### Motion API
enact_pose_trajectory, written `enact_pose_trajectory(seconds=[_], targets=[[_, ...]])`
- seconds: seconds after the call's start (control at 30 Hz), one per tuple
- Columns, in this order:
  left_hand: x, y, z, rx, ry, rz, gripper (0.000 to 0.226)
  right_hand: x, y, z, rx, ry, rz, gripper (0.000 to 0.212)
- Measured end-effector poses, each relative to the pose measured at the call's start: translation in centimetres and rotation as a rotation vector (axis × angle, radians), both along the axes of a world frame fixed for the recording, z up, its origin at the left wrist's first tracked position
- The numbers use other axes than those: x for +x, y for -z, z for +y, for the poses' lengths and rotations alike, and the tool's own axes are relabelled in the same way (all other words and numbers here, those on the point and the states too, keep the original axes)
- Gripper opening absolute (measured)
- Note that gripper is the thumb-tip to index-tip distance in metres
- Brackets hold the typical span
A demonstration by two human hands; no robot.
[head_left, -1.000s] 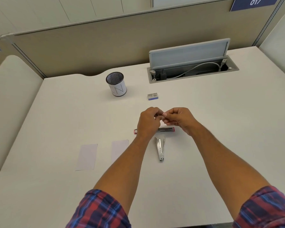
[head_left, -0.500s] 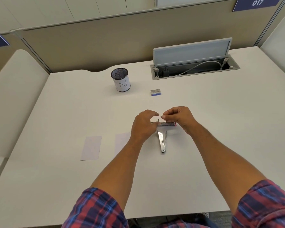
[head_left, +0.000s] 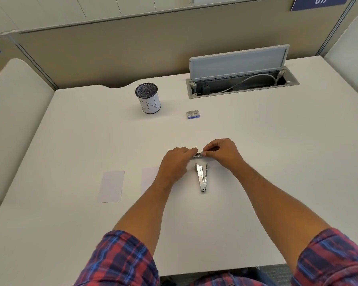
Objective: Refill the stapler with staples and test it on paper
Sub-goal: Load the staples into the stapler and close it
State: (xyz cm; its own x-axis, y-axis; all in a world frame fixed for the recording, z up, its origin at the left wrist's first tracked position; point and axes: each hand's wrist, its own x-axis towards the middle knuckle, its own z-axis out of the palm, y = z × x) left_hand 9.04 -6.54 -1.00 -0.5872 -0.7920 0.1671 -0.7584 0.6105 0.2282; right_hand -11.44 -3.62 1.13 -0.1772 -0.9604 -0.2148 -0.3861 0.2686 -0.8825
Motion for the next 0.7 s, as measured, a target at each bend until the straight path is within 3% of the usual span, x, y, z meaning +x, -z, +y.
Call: enact_pose_trajectory(seconds=[0.4,0.7], targets=[[-0.1,0.2,-0.1,-0.046,0.019,0.098,0.042,-0.2,-0.1,0.6,-0.04,-0.043,0.064,0.011],[0.5,0.4,-0.2,-0.131,0.066,0.156,0.053,-0.8,-0.2,1.3,-0.28,-0.068,0.149,0.016]])
